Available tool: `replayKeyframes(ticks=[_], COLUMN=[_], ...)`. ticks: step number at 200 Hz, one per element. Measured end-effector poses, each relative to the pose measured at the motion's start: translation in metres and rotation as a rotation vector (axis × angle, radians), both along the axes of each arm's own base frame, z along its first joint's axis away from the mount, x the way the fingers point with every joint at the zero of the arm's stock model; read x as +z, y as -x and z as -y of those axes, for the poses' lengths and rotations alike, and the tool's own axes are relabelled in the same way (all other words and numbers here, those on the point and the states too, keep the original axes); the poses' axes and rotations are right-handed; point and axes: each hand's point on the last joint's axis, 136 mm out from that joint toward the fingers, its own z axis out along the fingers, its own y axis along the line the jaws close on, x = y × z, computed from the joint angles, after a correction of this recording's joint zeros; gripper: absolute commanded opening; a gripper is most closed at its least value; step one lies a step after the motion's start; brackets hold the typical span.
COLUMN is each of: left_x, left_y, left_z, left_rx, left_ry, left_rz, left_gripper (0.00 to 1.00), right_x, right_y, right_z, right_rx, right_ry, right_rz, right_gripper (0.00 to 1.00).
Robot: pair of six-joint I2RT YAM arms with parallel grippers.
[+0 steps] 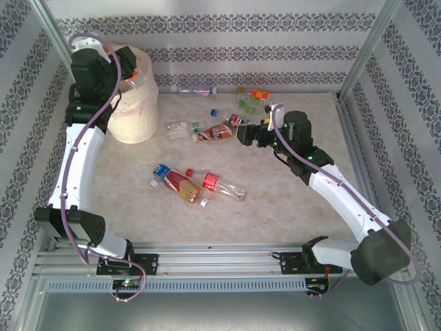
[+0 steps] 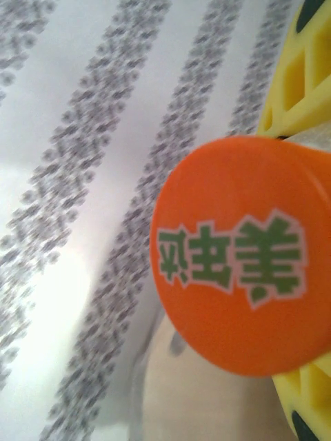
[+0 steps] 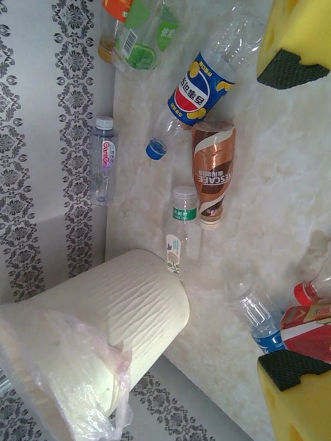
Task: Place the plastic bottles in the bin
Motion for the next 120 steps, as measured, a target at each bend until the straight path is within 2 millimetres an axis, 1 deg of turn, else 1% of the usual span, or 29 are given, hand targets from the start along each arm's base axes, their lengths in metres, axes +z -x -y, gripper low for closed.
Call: replayKeyframes(ticks=[13, 27, 40, 55, 90, 109, 120], left_x=[0.005, 0.003, -0.006, -0.022, -0.063, -0.075, -0.079], left_y=[-0.004, -0.010, -0.019, -0.031, -0.054, -0.059, -0.059], left_z=[-0.020, -0.039, -0.054, -0.067, -0.082, -0.089, -0.092], left_rx=[0.072, 0.145, 0.202, 0.253, 0.321, 0.359, 0.380], left_ry=[0.001, 0.006, 0.017, 0.036, 0.058, 0.060, 0.063], left_rz=[0.024, 0.036, 0.030, 0.007, -0.073, -0.115, -0.135], left_gripper=[0.43, 0.43, 0.43, 0.43, 0.46, 0.48, 0.49], right_x=[-0.001, -0.002, -0.002, -0.002, -0.002, -0.002, -0.002], right_y=[-0.001, -0.001, -0.001, -0.001, -0.001, -0.002, -0.002], right_z=[0.000, -0.001, -0.001, -0.001, 0.000, 0.000, 0.001], right_rx=[-0.002, -0.003, -0.004, -0.004, -0.005, -0.008, -0.009], right_ry=[-0.004, -0.006, -0.008, -0.009, -0.007, -0.004, 0.000], right_rz=[-0.006, -0.012, -0.013, -0.012, -0.011, -0.009, -0.007], right_gripper=[0.98, 0.98, 0.98, 0.98, 0.98, 0.98, 0.98])
